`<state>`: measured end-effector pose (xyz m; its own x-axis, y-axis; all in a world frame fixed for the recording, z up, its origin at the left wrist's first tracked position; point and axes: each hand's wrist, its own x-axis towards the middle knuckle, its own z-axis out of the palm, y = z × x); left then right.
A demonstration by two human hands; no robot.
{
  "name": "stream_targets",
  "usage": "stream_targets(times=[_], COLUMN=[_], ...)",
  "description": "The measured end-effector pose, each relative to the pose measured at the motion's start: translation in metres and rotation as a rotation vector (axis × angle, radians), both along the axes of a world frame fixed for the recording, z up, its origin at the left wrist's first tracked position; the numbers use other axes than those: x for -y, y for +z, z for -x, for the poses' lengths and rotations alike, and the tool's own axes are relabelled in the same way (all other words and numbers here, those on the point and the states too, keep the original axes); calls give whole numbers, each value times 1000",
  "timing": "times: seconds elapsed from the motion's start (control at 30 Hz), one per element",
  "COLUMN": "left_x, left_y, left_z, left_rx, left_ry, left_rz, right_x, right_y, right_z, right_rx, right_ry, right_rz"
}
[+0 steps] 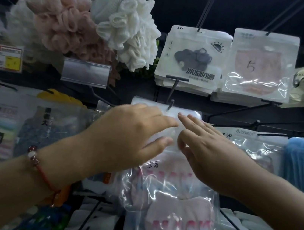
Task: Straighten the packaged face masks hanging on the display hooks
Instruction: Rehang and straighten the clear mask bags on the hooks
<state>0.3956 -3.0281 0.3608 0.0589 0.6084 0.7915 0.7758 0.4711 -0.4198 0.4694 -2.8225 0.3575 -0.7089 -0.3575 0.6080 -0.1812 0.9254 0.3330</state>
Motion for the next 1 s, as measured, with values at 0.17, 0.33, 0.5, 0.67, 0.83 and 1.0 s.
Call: stream_targets(times=[0.17,0.33,0.5,0.67,0.83,1.0], left_x=[-9,-9,-7,3,3,-3], left_y=[-16,-14,-5,8,20,25], left_z=[1,-3,-1,-1,5,15], left_rx=[23,162,116,91,72,114], left_ry=[-41,-211,-280,-308,-279,-205], left_rz=[-22,-100,-168,-186,-225,-301], right_x=[11,16,7,2,9,7], right_y=[10,13,3,-16,-16,-12], right_z=[-17,-35,-44,-45,-36,-18], right_rx=[-53,-129,-195,-262,-151,-109], right_ry=[11,14,-37,-100,-133,-76], right_rz=[96,167,141,-5,-30,28])
